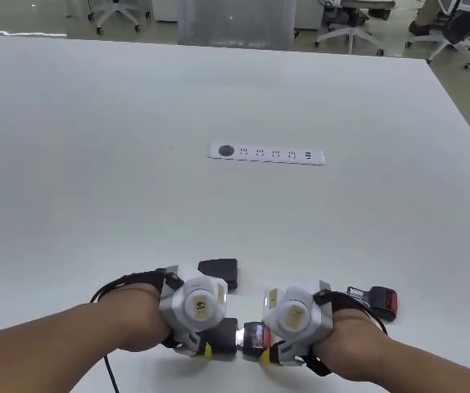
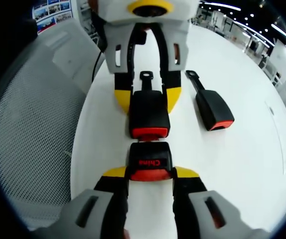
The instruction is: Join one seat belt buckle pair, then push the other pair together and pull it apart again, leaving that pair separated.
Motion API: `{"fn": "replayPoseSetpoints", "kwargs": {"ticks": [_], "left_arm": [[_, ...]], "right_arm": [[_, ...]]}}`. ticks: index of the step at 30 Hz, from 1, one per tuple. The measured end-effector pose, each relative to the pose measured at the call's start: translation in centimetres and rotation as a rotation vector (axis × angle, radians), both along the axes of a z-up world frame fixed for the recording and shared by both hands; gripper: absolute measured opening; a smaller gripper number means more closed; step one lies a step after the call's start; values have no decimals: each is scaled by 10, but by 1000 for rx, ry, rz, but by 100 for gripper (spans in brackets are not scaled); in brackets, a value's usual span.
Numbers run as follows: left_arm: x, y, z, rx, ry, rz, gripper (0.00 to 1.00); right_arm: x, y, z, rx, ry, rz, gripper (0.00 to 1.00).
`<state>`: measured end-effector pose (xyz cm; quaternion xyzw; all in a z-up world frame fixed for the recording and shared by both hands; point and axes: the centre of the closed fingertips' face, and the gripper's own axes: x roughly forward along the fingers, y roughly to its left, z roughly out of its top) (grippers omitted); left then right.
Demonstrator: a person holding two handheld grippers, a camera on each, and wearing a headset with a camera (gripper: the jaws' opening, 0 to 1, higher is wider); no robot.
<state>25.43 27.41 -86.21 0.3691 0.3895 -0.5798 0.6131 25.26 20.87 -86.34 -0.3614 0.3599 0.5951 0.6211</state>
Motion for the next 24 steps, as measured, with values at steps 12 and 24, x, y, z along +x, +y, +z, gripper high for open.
{"fn": "replayPoseSetpoints", "kwargs": {"ticks": [12,24], "left_arm": [[1,0,0,2,9,-5,33],[1,0,0,-6,11,6,33]], "right_arm": [[0,-1,0,-11,12,-4,34],[0,0,0,14,15,-6,34]]}}
